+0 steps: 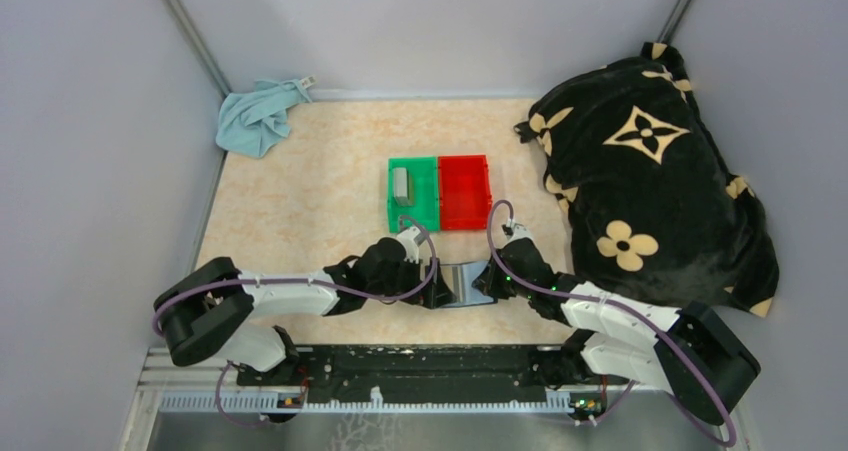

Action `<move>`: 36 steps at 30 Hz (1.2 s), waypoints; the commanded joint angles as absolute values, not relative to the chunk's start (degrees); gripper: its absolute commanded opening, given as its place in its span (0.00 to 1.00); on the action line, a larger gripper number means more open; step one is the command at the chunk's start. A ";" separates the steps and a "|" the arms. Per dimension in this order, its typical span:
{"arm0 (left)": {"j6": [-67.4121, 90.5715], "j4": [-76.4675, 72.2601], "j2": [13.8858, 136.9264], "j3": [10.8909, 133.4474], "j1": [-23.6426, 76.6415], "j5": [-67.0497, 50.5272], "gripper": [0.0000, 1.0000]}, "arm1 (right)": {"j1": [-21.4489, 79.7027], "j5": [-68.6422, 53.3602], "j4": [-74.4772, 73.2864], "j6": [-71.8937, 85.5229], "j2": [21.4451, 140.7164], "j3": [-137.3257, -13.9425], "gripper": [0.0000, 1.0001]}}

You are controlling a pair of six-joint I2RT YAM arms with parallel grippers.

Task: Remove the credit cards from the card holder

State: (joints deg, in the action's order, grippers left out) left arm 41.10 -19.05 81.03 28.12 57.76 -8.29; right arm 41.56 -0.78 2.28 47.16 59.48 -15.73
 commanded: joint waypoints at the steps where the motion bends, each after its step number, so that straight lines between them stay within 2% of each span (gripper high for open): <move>1: 41.17 -20.35 81.43 28.39 57.74 -7.89 0.97 | 41.39 -0.97 4.57 47.54 59.19 -15.64 0.00; 14: 41.92 -21.84 81.37 29.27 57.74 -10.25 0.97 | 41.40 -0.70 4.39 47.55 59.39 -15.43 0.00; 23: 40.34 -13.57 77.24 30.93 57.66 -4.67 0.97 | 41.40 -0.77 4.83 47.64 59.61 -15.42 0.00; 36: 41.30 -18.20 79.05 31.29 57.68 -8.37 0.97 | 41.40 -0.83 4.23 47.68 59.49 -15.57 0.00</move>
